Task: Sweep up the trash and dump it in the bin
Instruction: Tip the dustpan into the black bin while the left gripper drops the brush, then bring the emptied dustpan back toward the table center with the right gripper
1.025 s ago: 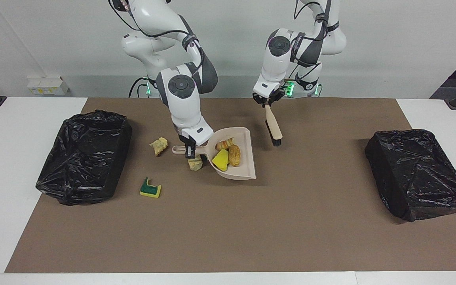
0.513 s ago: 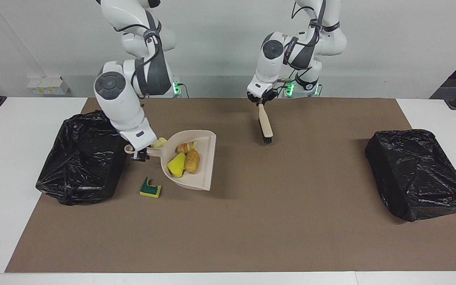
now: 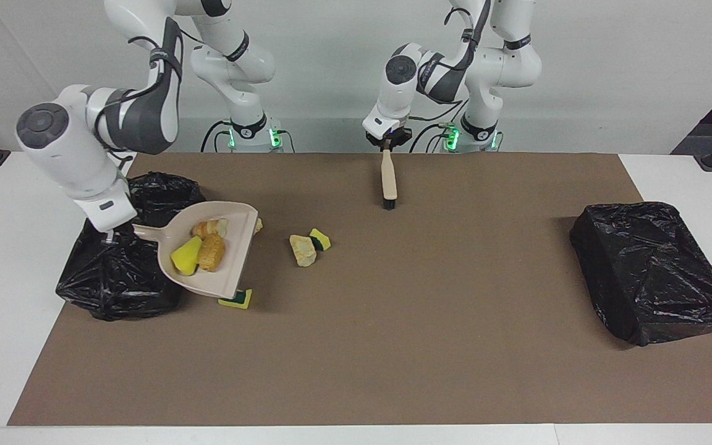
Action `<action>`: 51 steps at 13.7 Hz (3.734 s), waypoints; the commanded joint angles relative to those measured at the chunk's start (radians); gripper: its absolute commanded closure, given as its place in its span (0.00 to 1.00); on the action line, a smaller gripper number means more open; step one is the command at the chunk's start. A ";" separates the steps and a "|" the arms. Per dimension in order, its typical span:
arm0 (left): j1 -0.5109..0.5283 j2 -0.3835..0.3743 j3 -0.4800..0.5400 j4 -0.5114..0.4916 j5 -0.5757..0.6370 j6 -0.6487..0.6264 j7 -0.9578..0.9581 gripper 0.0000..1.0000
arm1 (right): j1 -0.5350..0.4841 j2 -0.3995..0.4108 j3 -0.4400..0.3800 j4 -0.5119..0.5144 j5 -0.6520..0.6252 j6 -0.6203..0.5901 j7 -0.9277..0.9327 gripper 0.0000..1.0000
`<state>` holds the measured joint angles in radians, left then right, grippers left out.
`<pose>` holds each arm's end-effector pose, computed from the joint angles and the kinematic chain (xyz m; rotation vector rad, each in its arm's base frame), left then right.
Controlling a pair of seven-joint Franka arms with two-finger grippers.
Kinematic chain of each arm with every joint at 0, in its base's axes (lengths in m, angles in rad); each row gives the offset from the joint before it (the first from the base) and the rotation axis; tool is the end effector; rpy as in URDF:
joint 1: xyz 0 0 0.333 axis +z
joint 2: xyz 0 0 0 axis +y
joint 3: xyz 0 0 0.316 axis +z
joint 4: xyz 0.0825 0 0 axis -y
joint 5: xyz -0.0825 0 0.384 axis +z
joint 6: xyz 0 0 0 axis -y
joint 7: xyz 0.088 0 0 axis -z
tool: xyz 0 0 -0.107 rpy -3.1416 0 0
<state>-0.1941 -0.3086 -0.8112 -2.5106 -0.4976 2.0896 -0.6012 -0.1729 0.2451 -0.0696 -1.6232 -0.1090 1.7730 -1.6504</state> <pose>0.2136 -0.3667 0.3431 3.1036 -0.1078 -0.3869 0.6058 -0.1559 0.4720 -2.3549 -2.0574 0.2426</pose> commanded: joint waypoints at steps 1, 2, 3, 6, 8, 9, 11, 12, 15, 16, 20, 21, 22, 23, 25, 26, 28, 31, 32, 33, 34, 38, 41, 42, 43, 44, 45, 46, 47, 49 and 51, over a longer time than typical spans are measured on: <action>-0.007 -0.015 0.012 -0.024 -0.019 0.026 0.000 1.00 | -0.101 -0.012 0.014 0.006 -0.064 -0.006 -0.112 1.00; 0.002 0.000 0.014 -0.018 -0.019 0.026 0.009 0.72 | -0.123 -0.017 0.013 0.005 -0.105 -0.007 -0.136 1.00; 0.019 0.003 0.014 -0.014 -0.019 0.030 0.020 0.37 | -0.126 -0.024 0.013 -0.003 -0.186 -0.012 -0.134 1.00; 0.030 0.002 0.024 0.015 -0.006 0.013 0.053 0.00 | -0.123 -0.036 0.013 -0.027 -0.352 -0.013 -0.076 1.00; 0.035 -0.004 0.090 0.053 -0.003 0.001 0.104 0.00 | -0.102 -0.065 0.016 -0.075 -0.458 -0.017 0.051 1.00; 0.035 -0.006 0.136 0.087 0.032 -0.026 0.107 0.00 | -0.053 -0.093 0.016 -0.128 -0.525 -0.018 0.138 1.00; 0.033 -0.004 0.258 0.169 0.198 -0.112 0.158 0.00 | 0.001 -0.174 0.017 -0.263 -0.639 -0.021 0.350 1.00; 0.035 -0.004 0.305 0.214 0.239 -0.165 0.193 0.00 | 0.018 -0.191 0.016 -0.292 -0.662 -0.023 0.388 1.00; 0.033 0.006 0.530 0.365 0.377 -0.279 0.413 0.00 | 0.036 -0.194 0.017 -0.265 -0.736 -0.121 0.382 1.00; 0.038 0.022 0.573 0.440 0.405 -0.340 0.487 0.00 | 0.036 -0.199 0.016 -0.258 -0.738 -0.124 0.350 1.00; 0.045 0.083 0.716 0.714 0.482 -0.523 0.629 0.00 | 0.016 -0.233 0.013 -0.204 -0.719 -0.129 0.230 1.00; 0.086 0.123 0.715 0.787 0.496 -0.560 0.653 0.00 | 0.018 -0.233 0.014 -0.192 -0.703 -0.130 0.230 1.00; 0.106 0.169 0.715 0.865 0.499 -0.598 0.678 0.00 | 0.023 -0.228 0.017 -0.175 -0.640 -0.132 0.237 1.00; 0.108 0.215 0.718 0.942 0.502 -0.635 0.699 0.00 | 0.033 -0.219 0.017 -0.159 -0.565 -0.132 0.250 1.00; 0.110 0.294 0.722 1.063 0.522 -0.699 0.709 0.00 | 0.049 -0.214 0.030 -0.152 -0.461 -0.136 0.344 1.00; 0.110 0.316 0.722 1.105 0.522 -0.715 0.709 0.00 | 0.087 -0.214 0.031 -0.152 -0.411 -0.138 0.430 1.00; 0.111 0.319 0.719 1.115 0.519 -0.723 0.709 0.00 | 0.172 -0.214 0.034 -0.153 -0.368 -0.164 0.680 1.00; 0.117 0.310 0.718 1.113 0.516 -0.709 0.706 0.00 | 0.271 -0.213 0.034 -0.152 -0.198 -0.170 0.971 1.00; 0.119 0.306 0.718 1.109 0.513 -0.708 0.706 0.00 | 0.305 -0.201 0.034 -0.150 -0.140 -0.161 1.088 1.00; 0.119 0.304 0.718 1.102 0.516 -0.704 0.704 0.00 | 0.340 -0.188 0.034 -0.146 -0.088 -0.153 1.203 1.00; 0.122 0.306 0.718 1.104 0.513 -0.694 0.698 0.00 | 0.378 -0.167 0.034 -0.132 -0.046 -0.147 1.303 1.00; 0.131 0.303 0.715 1.095 0.513 -0.689 0.701 0.00 | 0.535 -0.104 0.034 -0.095 0.095 -0.068 1.683 1.00; 0.133 0.303 0.715 1.096 0.511 -0.689 0.701 0.00 | 0.630 -0.061 0.034 -0.092 0.173 -0.018 1.906 1.00; 0.134 0.304 0.716 1.099 0.511 -0.691 0.702 0.00 | 0.670 -0.035 0.034 -0.080 0.176 0.014 1.984 1.00; 0.142 0.306 0.716 1.101 0.513 -0.689 0.702 0.00 | 0.703 0.000 0.034 -0.051 0.180 0.035 2.053 1.00; 0.159 0.309 0.713 1.101 0.513 -0.689 0.706 0.00 | 0.723 0.040 0.034 -0.015 0.187 0.045 2.118 1.00; 0.163 0.309 0.707 1.101 0.514 -0.688 0.707 0.00 | 0.745 0.078 0.034 0.014 0.221 0.051 2.165 1.00; 0.165 0.304 0.707 1.096 0.514 -0.688 0.709 0.00 | 0.771 0.109 0.034 0.032 0.248 0.074 2.189 1.00; 0.173 0.306 0.705 1.096 0.513 -0.688 0.710 0.00 | 0.795 0.138 0.034 0.035 0.253 0.106 2.212 1.00; 0.189 0.306 0.702 1.096 0.513 -0.688 0.710 0.00 | 0.823 0.189 0.034 0.035 0.262 0.175 2.223 1.00; 0.191 0.306 0.698 1.096 0.513 -0.689 0.710 0.00 | 0.846 0.216 0.034 0.035 0.319 0.222 2.300 1.00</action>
<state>-0.0256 -0.0041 -0.0909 -1.4226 0.0018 1.4053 0.0957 0.6606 0.4308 -0.0288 -1.6215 0.1499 1.9654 0.5882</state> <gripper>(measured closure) 0.000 0.674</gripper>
